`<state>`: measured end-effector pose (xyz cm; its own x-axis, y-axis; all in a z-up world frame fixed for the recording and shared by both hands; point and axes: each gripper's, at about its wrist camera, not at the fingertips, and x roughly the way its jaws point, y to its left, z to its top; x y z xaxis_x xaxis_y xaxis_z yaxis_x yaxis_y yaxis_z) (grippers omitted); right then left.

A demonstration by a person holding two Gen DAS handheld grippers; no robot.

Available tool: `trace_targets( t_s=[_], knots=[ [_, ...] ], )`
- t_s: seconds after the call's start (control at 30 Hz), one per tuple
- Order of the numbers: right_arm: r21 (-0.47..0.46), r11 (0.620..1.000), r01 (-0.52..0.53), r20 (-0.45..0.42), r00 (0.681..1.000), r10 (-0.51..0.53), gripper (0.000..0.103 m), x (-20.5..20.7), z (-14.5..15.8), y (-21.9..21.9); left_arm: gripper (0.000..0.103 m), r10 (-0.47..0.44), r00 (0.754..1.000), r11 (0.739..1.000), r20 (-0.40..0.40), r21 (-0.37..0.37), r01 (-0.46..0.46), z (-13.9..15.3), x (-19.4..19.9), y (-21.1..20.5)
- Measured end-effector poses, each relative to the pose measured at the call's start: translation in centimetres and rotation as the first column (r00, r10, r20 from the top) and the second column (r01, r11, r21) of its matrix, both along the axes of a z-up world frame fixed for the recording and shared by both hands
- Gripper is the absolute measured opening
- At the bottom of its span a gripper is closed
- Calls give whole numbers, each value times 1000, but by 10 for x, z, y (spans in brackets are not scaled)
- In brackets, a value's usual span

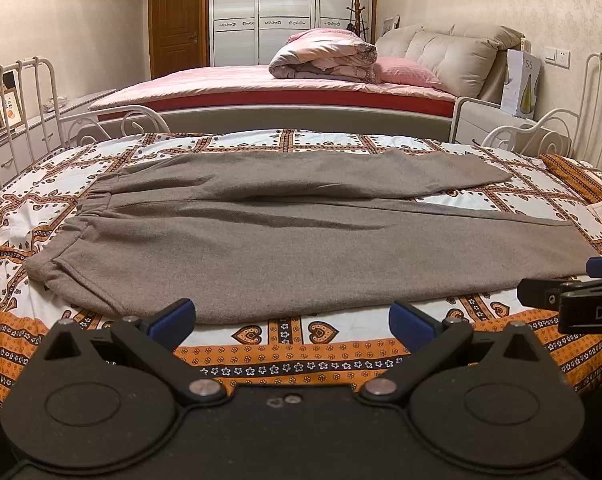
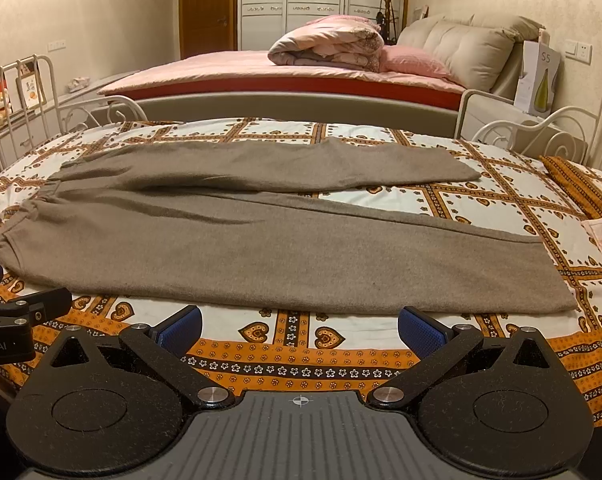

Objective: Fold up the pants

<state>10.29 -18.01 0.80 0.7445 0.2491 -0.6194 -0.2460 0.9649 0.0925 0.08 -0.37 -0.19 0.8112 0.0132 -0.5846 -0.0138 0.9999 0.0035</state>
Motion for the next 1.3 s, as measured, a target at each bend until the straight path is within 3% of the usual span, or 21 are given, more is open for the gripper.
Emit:
trace_targets(
  t_s=[1.3],
  knots=[
    [5, 1000, -13, -5, 1000, 13, 103, 2, 0, 8, 97, 13, 1000, 1000, -10, 17, -13, 0, 2, 1]
  ],
)
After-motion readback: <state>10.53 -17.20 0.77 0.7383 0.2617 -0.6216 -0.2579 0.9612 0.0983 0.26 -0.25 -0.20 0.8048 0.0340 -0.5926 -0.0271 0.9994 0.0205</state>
